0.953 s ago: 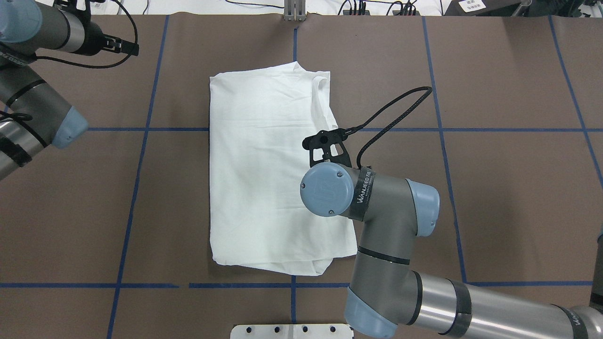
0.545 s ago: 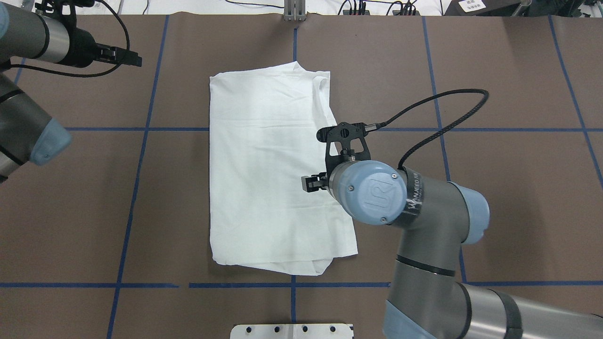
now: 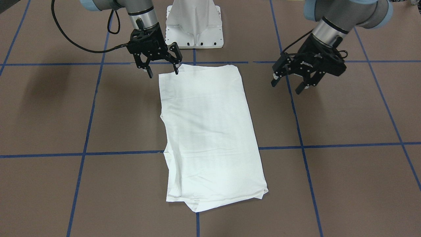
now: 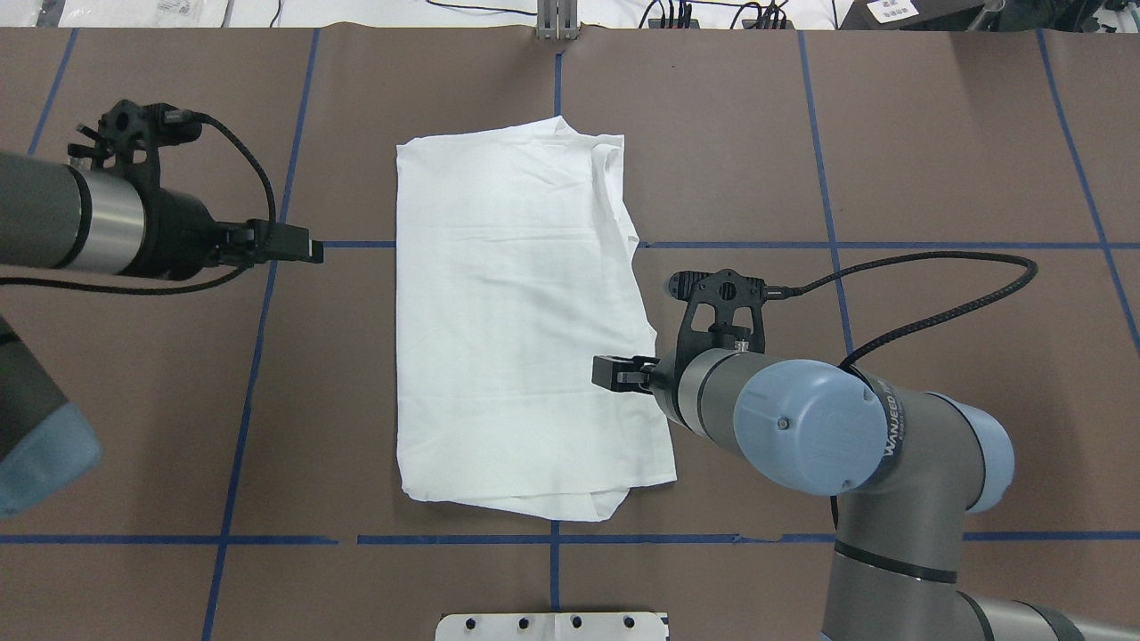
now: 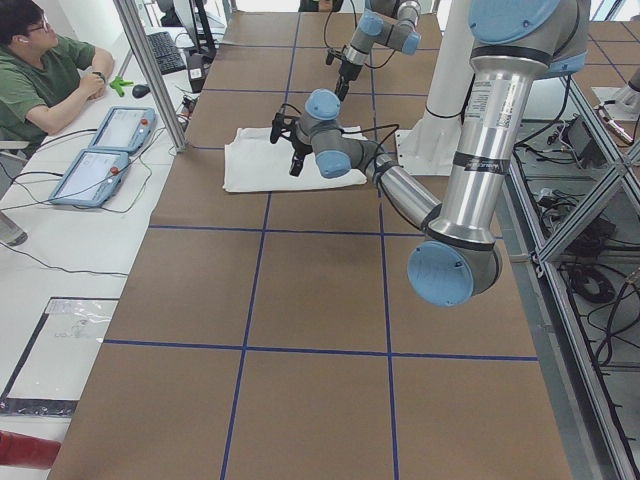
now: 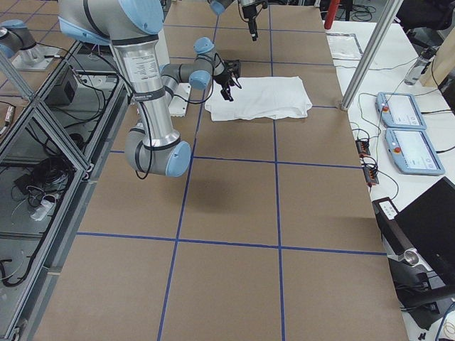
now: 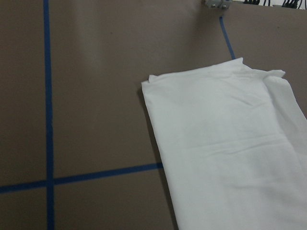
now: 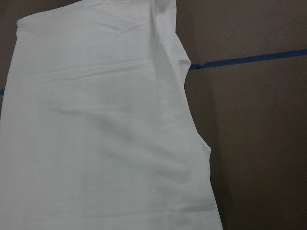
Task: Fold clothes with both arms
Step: 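Bring both grippers down beside the folded shirt's near corners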
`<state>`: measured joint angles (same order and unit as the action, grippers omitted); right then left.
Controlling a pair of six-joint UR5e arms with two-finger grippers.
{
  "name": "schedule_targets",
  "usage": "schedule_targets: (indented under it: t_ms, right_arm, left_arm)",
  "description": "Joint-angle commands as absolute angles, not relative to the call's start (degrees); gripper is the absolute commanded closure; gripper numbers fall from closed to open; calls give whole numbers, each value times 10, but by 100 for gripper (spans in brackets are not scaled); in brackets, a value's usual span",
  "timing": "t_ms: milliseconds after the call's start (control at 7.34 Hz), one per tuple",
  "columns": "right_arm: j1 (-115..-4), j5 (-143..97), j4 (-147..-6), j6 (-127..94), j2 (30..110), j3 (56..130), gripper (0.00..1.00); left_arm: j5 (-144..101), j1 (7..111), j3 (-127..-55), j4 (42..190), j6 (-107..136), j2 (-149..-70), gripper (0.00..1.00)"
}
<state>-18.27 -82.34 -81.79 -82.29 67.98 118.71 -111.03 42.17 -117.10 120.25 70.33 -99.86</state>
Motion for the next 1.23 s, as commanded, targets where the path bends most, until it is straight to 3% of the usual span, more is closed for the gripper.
schedule_targets:
  t_ms: [0,681,1090]
  right_arm:
    - [-170,-809,-817,-866,704,1207,0]
    - [-168,-808,-817,-866,704,1205,0]
    - [-167,-808,-817,-866,704,1204,0]
  left_arm:
    - [-987,293,-1193,1197,852,-988,0]
    - [-909,157,-1108,1167,945,-1033,1]
    - [-909,134,-1111,1166,946,-1030,2]
